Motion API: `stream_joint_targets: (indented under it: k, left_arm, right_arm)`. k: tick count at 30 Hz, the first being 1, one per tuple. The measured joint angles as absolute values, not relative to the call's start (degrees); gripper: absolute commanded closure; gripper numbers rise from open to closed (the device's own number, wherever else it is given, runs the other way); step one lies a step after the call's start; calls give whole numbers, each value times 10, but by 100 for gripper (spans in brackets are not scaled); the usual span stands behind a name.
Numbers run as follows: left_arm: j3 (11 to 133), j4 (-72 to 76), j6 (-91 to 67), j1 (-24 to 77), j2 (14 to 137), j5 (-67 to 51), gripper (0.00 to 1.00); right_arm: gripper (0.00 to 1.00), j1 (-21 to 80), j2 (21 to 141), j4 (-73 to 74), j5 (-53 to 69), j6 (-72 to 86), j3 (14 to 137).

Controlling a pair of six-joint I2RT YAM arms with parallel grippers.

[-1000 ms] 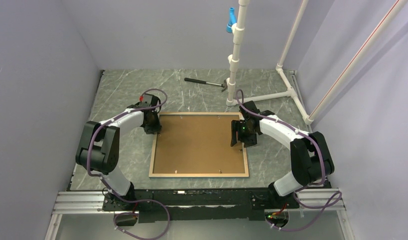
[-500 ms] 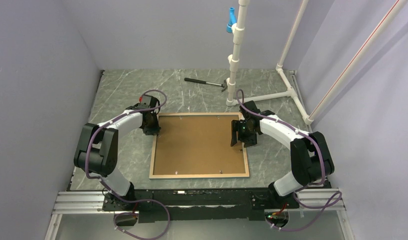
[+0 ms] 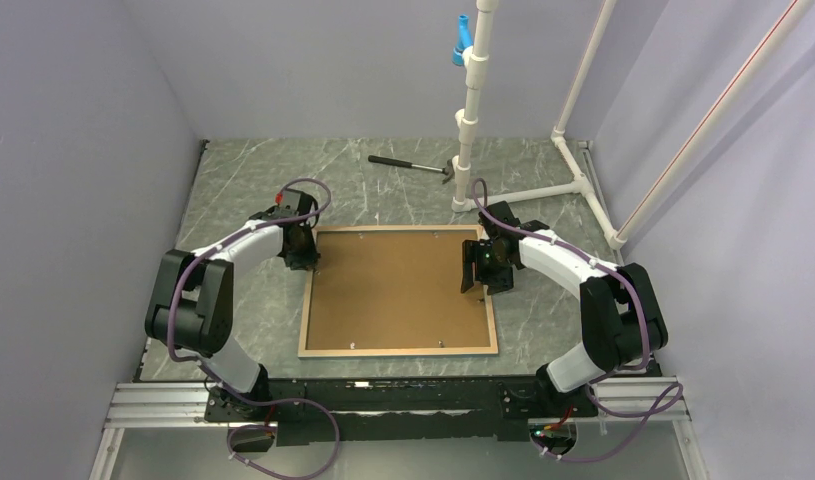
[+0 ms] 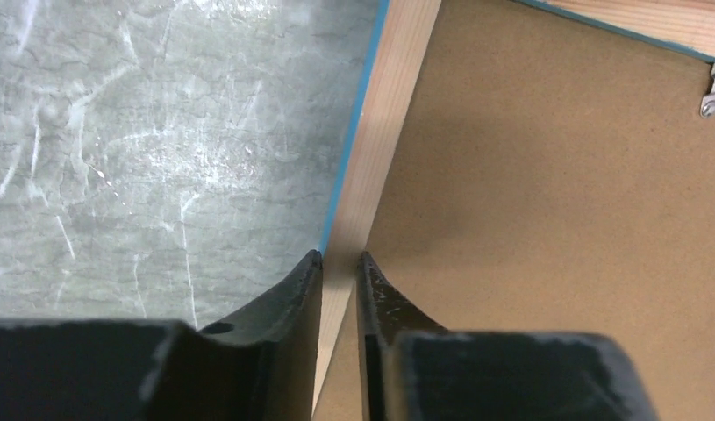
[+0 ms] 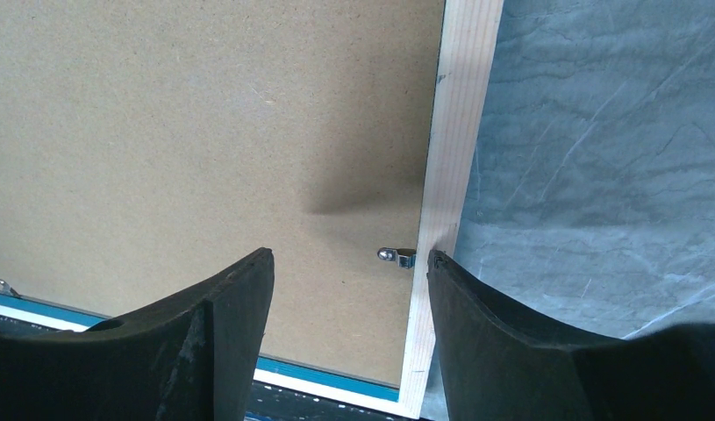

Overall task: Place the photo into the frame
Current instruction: Install the photo frame at the center of the board.

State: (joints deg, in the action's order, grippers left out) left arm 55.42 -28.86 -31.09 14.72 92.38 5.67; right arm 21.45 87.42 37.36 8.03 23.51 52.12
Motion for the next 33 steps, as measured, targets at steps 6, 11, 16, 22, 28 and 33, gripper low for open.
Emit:
stream_joint_targets:
  k: [6,11,16,22,28,33]
  left_arm:
    - [557,-291,-308,152,931,69,100]
    - [557,-292,-306,154,929,71,100]
    - [554,-297,-305,154,914,79,64]
    - [529,-322,-307,156,838,57,25]
    - [516,-341,-304,168,714,43,9]
    - [496,-343,-296,179,620,15,1]
  right_arm:
    - [33,215,874,373,80,235,521]
    - [33,215,874,373,80,234,521]
    - [32,215,870,370,81,234,517]
    - [32,215,856,355,83,235,502]
    - [31,216,854,352,82,236,499]
    - [23,222,850,353,70,243,500]
